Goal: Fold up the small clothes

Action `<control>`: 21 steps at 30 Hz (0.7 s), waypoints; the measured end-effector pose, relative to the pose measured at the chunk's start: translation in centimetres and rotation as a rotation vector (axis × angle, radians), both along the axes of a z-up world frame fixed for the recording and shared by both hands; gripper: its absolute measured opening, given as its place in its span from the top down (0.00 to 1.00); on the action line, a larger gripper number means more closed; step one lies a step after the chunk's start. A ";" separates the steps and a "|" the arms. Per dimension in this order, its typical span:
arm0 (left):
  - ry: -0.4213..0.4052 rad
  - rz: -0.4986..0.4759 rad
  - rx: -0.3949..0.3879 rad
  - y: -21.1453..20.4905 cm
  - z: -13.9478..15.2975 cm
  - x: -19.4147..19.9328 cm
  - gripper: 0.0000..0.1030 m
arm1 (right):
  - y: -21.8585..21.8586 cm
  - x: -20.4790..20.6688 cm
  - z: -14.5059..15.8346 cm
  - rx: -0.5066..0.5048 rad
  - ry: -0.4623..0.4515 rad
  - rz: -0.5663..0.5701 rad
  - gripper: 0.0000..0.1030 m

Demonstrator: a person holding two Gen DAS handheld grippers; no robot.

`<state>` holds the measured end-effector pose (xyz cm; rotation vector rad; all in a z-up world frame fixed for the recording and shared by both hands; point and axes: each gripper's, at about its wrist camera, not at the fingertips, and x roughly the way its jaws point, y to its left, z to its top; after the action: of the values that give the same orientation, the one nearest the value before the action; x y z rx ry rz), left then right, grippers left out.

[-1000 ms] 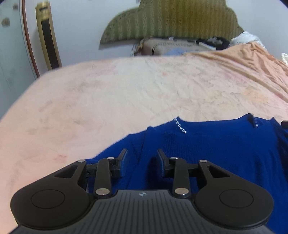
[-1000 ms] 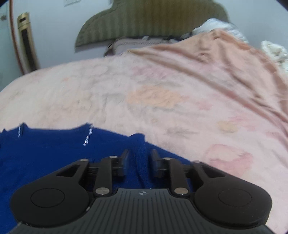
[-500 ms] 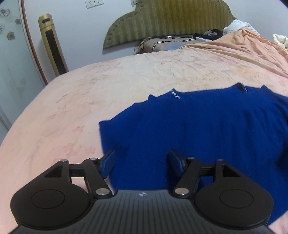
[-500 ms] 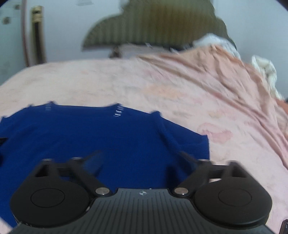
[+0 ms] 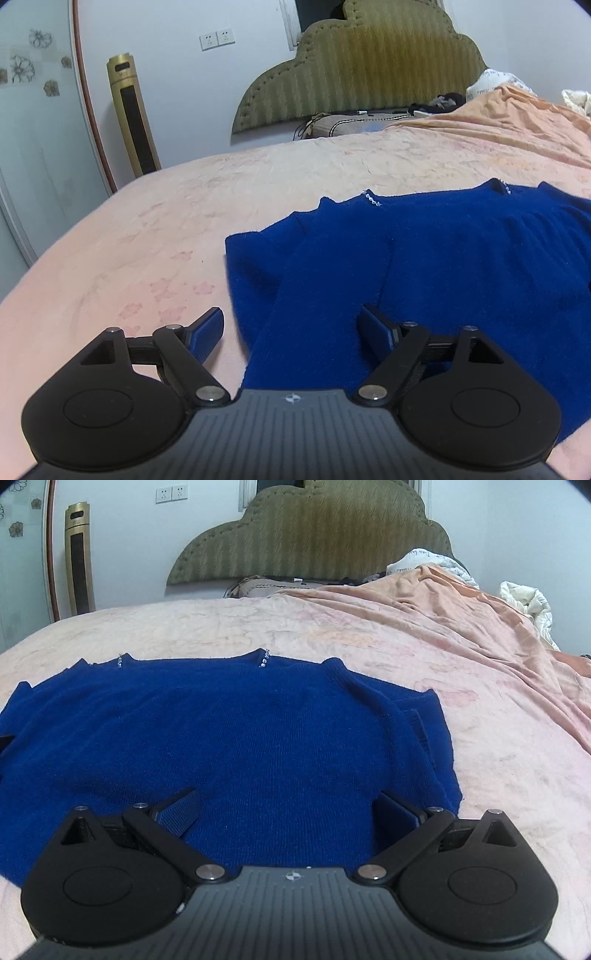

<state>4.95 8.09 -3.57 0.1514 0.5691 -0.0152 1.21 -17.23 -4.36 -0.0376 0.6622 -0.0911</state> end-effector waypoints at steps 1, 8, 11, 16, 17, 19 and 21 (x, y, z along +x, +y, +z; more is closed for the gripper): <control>0.005 0.002 -0.017 0.2 0.0 0.1 0.20 | 0.0 0.0 0.0 -0.001 -0.001 -0.001 0.00; 0.037 0.022 -0.128 1.7 -0.3 0.4 0.17 | -0.2 -0.1 0.0 0.029 -0.002 -0.002 0.00; 0.036 0.024 -0.127 1.7 -0.4 0.4 0.16 | -0.3 -0.1 0.0 0.030 -0.003 -0.002 0.00; 0.043 0.017 -0.119 1.7 -0.2 0.4 0.16 | -0.2 -0.1 0.0 0.035 -0.004 -0.003 0.00; 0.047 0.007 -0.098 1.5 0.1 0.4 0.16 | -0.2 -0.1 0.0 0.035 -0.004 -0.003 0.00; 0.042 -0.025 -0.029 1.1 0.8 0.3 0.16 | -0.3 -0.1 0.0 0.034 -0.004 -0.003 0.00; 0.012 -0.029 0.035 0.9 1.6 0.2 0.16 | -0.3 -0.1 0.0 0.037 -0.004 -0.003 0.00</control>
<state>5.15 9.04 -1.96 0.1934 0.5797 -0.0341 1.11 -17.49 -4.34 -0.0007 0.6597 -0.0819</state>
